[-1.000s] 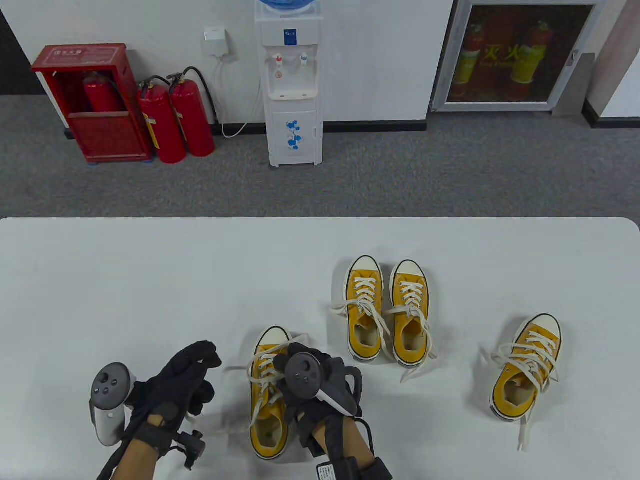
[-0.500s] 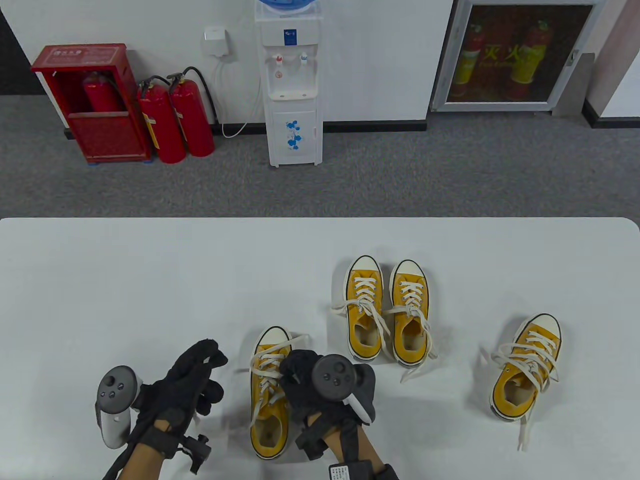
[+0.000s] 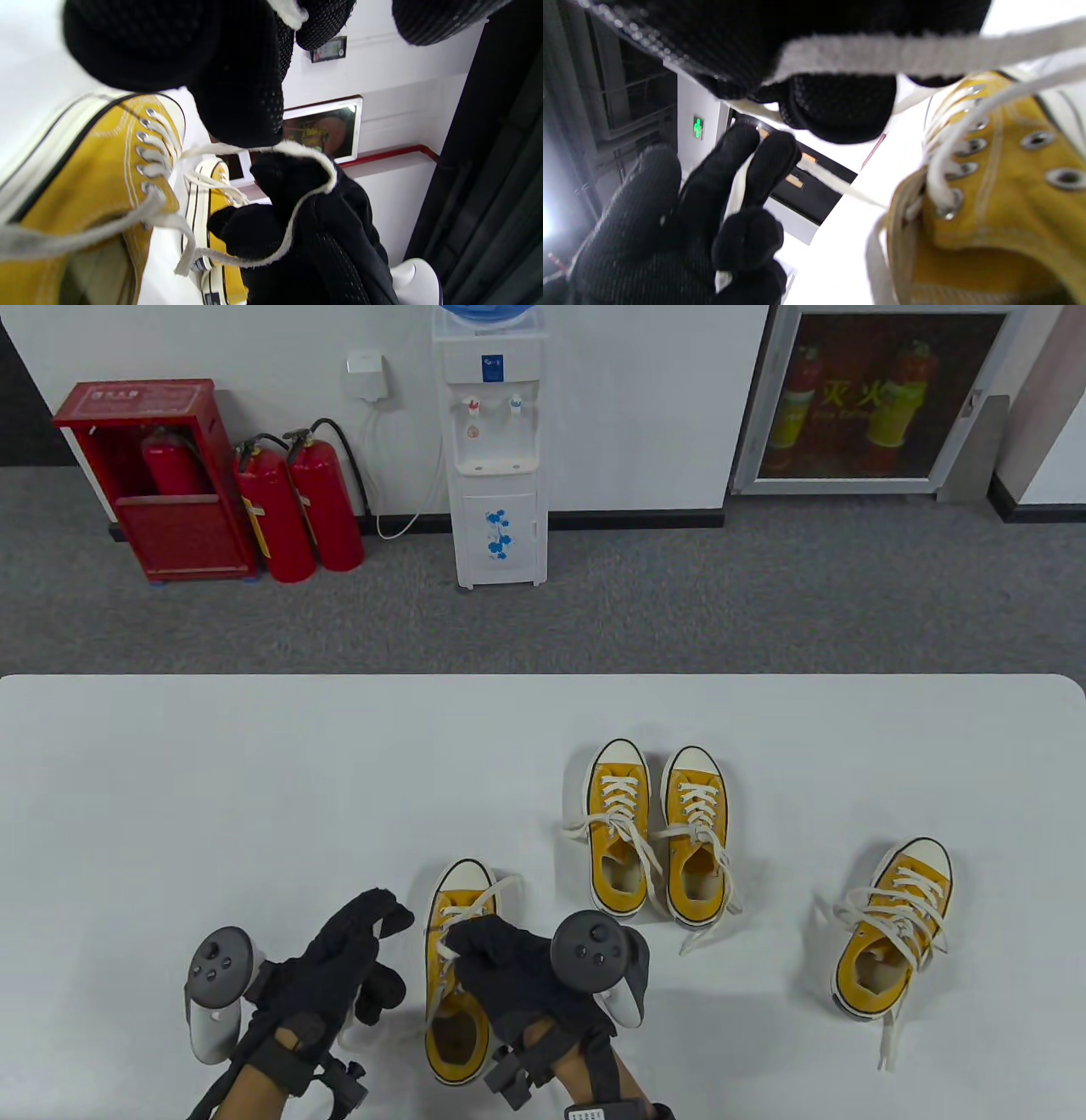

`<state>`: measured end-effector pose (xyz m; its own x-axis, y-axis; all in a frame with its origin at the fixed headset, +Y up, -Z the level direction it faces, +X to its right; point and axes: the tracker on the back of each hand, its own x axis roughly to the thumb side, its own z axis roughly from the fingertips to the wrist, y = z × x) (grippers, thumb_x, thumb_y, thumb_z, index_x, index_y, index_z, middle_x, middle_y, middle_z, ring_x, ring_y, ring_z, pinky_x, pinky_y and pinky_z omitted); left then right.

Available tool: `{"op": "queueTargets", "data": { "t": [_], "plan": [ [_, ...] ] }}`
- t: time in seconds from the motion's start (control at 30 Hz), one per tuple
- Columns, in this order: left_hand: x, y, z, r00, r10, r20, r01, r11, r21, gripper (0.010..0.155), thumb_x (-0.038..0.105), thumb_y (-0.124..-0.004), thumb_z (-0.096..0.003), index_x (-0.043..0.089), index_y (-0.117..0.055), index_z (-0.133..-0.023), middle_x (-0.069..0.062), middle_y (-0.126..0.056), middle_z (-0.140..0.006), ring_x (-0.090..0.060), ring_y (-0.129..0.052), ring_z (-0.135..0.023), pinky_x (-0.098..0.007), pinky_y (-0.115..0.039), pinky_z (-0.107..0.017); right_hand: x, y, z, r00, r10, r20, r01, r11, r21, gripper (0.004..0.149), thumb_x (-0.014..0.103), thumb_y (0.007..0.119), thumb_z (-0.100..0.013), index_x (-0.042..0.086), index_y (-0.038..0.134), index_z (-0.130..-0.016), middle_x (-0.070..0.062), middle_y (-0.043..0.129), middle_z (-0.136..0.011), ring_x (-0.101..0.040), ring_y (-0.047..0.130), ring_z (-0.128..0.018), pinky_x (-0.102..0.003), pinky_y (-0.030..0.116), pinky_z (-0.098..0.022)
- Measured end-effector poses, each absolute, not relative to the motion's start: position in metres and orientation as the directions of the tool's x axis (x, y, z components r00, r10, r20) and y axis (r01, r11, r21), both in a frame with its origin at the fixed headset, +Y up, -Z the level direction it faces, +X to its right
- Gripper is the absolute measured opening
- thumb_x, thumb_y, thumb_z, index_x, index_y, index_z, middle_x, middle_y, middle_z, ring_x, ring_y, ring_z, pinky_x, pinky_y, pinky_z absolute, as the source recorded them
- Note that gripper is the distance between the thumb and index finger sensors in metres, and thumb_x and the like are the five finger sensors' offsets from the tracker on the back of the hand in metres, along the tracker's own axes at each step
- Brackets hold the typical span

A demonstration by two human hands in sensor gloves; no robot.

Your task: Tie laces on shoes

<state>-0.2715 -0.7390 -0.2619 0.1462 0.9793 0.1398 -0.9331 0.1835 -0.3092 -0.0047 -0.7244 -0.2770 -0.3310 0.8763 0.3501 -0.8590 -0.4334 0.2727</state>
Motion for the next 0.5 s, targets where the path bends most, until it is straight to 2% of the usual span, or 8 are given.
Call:
{"op": "queueTargets", "data": {
  "t": [0.17, 0.5],
  "plan": [
    [-0.264, -0.745, -0.263, 0.138, 0.982, 0.128, -0.912, 0.177, -0.371, 0.071, 0.066, -0.065, -0.0511, 0.034, -0.048, -0.112, -0.004, -0.068, -0.116, -0.020, -0.108, -0.050, -0.035, -0.092, -0.030, -0.015, -0.721, -0.271, -0.334, 0.852, 0.403, -0.826, -0.471, 0.311, 0.039, 0.034, 0.084, -0.044, 0.023, 0.082, -0.081, -0.005, 0.085, -0.089, -0.015, 0.098, -0.042, -0.053, 0.074, -0.056],
    [-0.250, -0.753, -0.263, 0.055, 0.996, 0.069, -0.869, 0.082, -0.489, 0.075, 0.073, -0.061, -0.0497, 0.036, -0.045, -0.114, -0.007, -0.069, -0.115, -0.024, -0.105, -0.057, -0.038, -0.090, -0.035, -0.022, -0.715, -0.263, -0.330, 0.828, 0.454, -0.827, -0.486, 0.284, 0.038, 0.034, 0.087, -0.043, 0.024, 0.087, -0.079, -0.005, 0.089, -0.088, -0.015, 0.099, -0.039, -0.052, 0.075, -0.055]
  ]
}}
